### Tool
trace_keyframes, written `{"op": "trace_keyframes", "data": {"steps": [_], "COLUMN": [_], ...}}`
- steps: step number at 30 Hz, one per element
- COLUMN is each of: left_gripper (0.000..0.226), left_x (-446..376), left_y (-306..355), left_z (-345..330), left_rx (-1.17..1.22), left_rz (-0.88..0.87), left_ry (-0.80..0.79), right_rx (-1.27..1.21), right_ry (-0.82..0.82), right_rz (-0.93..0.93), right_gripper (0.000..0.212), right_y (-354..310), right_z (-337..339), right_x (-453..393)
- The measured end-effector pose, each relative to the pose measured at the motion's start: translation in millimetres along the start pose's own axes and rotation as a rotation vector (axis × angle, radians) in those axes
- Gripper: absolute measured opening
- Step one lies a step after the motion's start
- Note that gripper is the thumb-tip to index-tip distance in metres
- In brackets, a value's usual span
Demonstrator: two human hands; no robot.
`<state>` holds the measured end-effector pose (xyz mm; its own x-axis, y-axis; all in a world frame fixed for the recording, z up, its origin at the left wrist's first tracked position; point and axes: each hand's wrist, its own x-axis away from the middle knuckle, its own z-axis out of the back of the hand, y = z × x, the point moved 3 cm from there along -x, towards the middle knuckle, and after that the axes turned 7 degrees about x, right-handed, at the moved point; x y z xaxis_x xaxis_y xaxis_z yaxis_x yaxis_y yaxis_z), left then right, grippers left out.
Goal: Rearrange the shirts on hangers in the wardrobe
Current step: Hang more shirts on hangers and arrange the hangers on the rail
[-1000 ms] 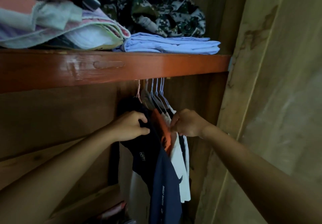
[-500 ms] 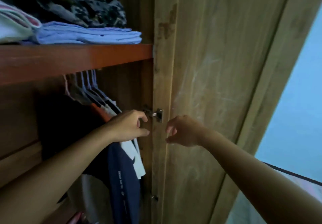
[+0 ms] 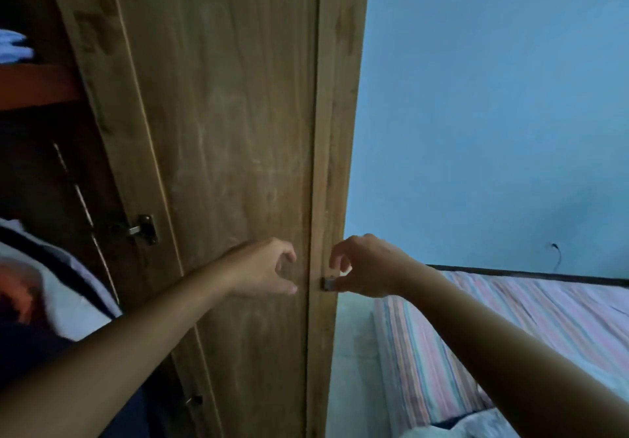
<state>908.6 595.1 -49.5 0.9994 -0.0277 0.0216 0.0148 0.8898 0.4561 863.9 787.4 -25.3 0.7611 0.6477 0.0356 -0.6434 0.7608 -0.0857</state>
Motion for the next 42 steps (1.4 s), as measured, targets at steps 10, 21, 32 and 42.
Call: {"op": "trace_keyframes", "data": {"steps": [10, 21, 32, 42], "left_gripper": [0.056, 0.053, 0.044, 0.035], "left_x": [-88, -171, -213, -271], "left_y": [147, 292, 387, 442], "left_z": [-106, -215, -364, -508], "left_rx": [-0.027, 0.008, -0.133, -0.163], "left_rz": [-0.207, -0.401, -0.631, -0.622], "left_ry": [-0.120, -0.210, -0.428, -0.626], "right_rx": [-0.012, -0.017, -0.110, -0.168], "right_ry": [0.001, 0.084, 0.130, 0.000], "right_rz": [-0.233, -0.506, -0.949, -1.158], "right_gripper": [0.033, 0.029, 0.025, 0.026], "right_y": [160, 336, 441, 517], "right_z": [-5, -34, -114, -218], "right_x": [82, 177, 297, 368]}}
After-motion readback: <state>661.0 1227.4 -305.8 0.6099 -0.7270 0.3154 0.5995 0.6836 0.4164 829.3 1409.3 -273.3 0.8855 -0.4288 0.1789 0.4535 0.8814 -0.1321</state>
